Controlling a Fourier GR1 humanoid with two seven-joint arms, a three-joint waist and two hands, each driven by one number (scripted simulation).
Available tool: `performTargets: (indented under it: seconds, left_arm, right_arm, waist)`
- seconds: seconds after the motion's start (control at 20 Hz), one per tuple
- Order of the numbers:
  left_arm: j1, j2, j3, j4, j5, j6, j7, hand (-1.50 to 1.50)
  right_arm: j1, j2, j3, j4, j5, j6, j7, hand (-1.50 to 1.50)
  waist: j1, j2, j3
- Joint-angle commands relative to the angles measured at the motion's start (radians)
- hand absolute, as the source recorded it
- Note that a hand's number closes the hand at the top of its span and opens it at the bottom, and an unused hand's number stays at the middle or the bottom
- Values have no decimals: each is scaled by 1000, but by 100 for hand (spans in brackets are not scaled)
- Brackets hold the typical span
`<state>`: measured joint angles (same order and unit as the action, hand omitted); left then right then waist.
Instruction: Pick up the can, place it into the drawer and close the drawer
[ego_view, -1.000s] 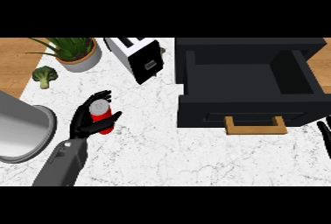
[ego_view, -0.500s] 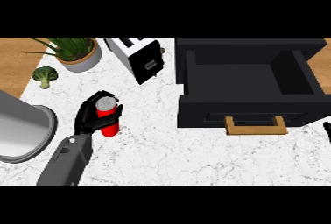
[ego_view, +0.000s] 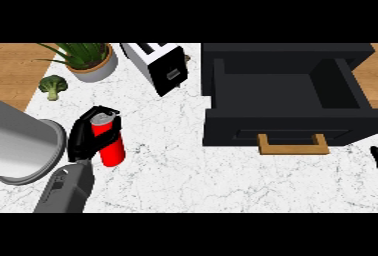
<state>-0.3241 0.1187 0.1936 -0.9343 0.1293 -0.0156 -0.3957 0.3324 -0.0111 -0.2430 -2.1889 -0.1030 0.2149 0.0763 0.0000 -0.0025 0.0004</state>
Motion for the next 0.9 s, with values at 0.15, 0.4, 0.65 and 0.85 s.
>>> performTargets:
  seconds: [0.15, 0.4, 0.65, 0.85]
  left_arm:
    - [38, -50, -94, -238, -24, 58, 153, 150]
    - [-26, -67, -153, -364, -66, 112, 266, 150]
    - [-128, -80, -187, -444, -94, 162, 407, 150]
    - [-197, -117, -296, -449, -107, 271, 497, 150]
  right_arm:
    - [-5, 2, -16, 12, -6, 12, -21, -150]
    - [-8, 10, 31, 10, 45, -28, -14, -150]
    - [53, 10, 42, -72, -2, -33, -13, -150]
    - [-52, -25, -39, 15, -27, -15, 19, -150]
  waist:
    - [-3, 0, 0]
    - [-2, 0, 0]
    - [-8, -1, 0]
    - [-8, 2, 0]
